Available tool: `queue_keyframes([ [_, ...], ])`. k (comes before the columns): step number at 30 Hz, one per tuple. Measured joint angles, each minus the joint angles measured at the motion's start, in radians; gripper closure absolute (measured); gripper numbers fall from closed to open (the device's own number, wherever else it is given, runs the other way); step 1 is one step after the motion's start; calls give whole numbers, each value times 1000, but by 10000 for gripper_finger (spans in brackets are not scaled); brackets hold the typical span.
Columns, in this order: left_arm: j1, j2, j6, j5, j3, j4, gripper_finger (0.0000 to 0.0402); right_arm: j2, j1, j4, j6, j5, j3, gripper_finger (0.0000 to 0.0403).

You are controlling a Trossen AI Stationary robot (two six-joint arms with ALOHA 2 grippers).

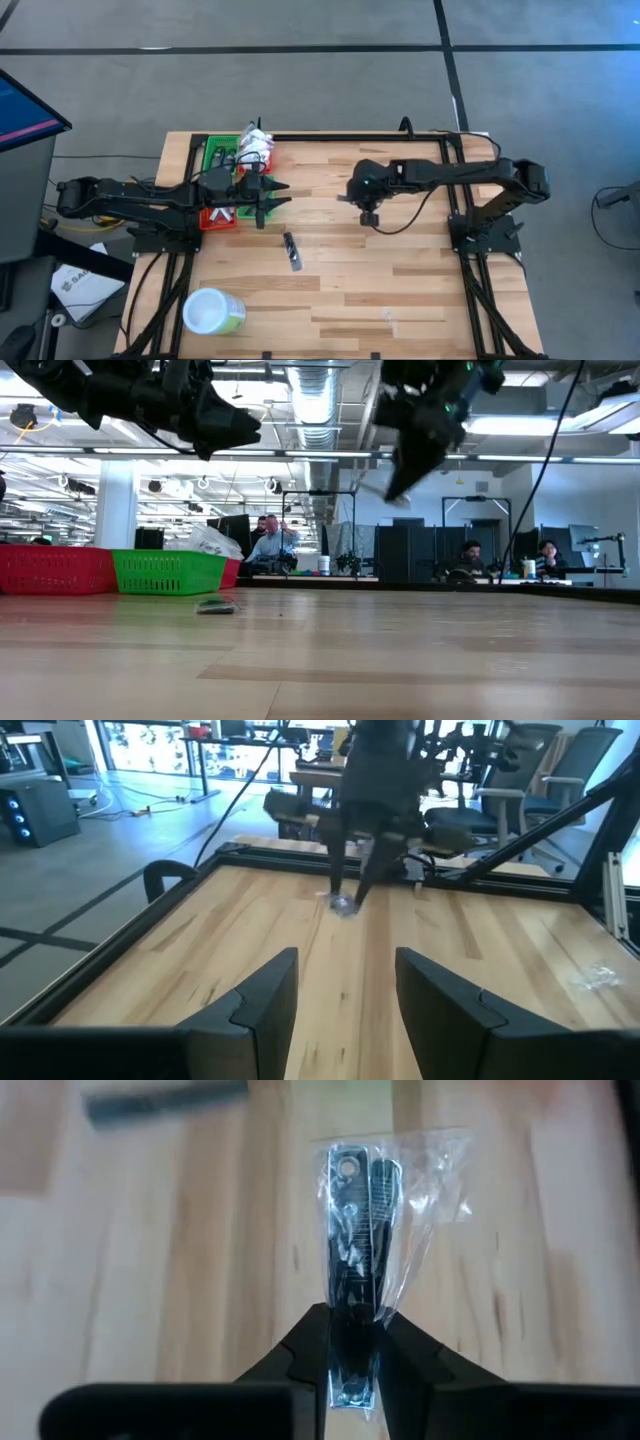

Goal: Pick & Place Travel size toiletries
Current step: Put the silver nail cutter into the bottom red bin

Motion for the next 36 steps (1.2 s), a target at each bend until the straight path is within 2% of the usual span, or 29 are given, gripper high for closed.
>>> queue_keyframes([
  [7,-22,0,0,0,0,35,243,-1,74,158,-58,-4,55,354],
  [14,-61,10,5,0,0,105,243,-1,97,277,-68,-8,67,353],
  [19,-94,96,55,1,0,211,243,-1,102,371,-68,-49,67,353],
  [28,-97,273,100,2,0,517,243,25,127,461,-61,-52,66,353],
  [36,-99,350,99,10,0,609,243,45,126,494,-60,-52,64,352],
])
